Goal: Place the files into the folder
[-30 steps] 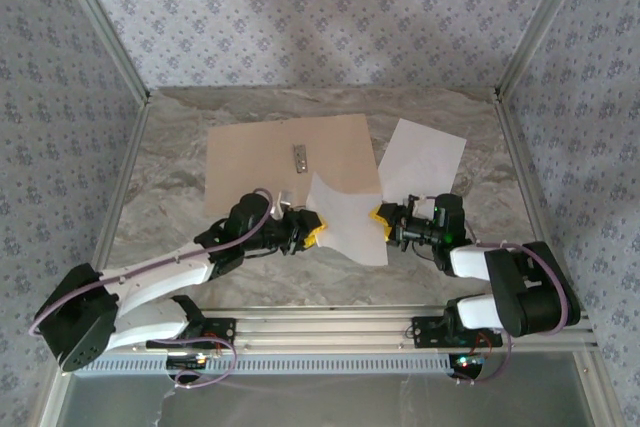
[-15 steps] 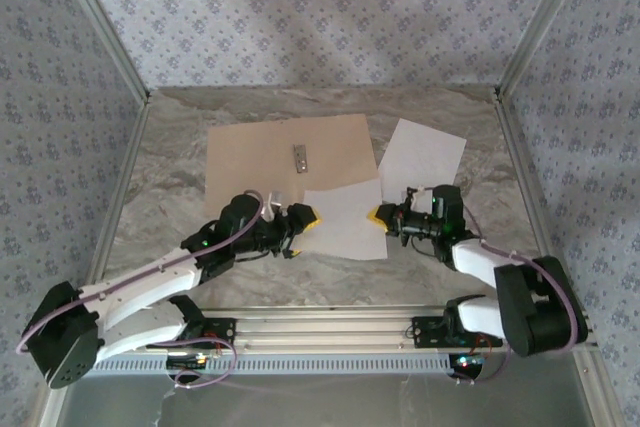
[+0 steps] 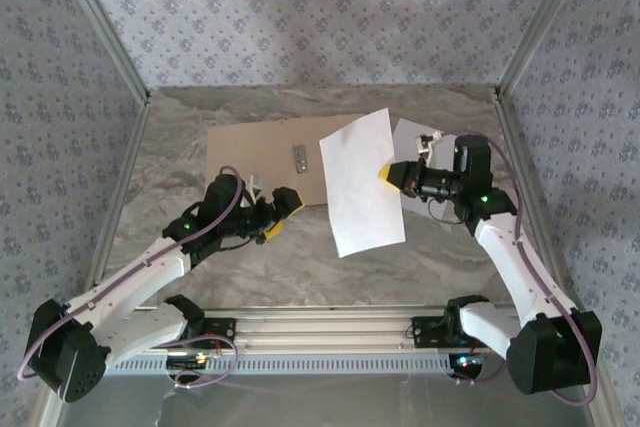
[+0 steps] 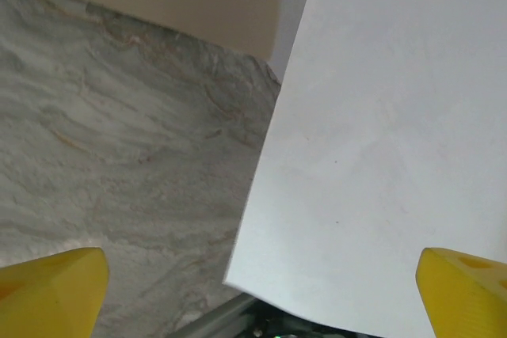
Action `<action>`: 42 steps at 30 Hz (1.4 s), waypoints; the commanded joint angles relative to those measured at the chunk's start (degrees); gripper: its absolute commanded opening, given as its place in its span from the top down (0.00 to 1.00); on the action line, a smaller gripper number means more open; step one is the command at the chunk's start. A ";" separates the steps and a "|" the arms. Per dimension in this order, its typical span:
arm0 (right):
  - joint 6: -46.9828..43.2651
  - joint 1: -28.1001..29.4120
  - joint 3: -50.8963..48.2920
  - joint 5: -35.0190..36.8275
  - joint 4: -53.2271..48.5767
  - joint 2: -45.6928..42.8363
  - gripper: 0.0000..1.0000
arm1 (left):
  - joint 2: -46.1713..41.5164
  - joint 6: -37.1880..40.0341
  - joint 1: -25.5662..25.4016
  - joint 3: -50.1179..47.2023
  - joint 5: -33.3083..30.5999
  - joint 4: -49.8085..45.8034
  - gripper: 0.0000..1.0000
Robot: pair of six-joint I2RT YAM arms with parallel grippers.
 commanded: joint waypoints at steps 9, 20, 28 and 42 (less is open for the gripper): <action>-14.20 1.37 16.07 -2.97 -16.06 -0.24 1.00 | -1.58 21.61 2.71 4.63 3.41 9.77 0.00; -16.46 7.79 26.81 -2.89 -19.82 1.57 1.00 | 5.76 19.32 2.74 6.45 11.09 17.10 0.00; -18.53 11.28 34.22 -5.04 -22.07 3.00 1.00 | 10.60 17.03 0.78 9.28 16.29 23.06 0.00; -15.91 12.19 37.36 -10.63 -16.99 2.72 1.00 | 6.51 20.99 -0.92 11.00 18.27 28.04 0.00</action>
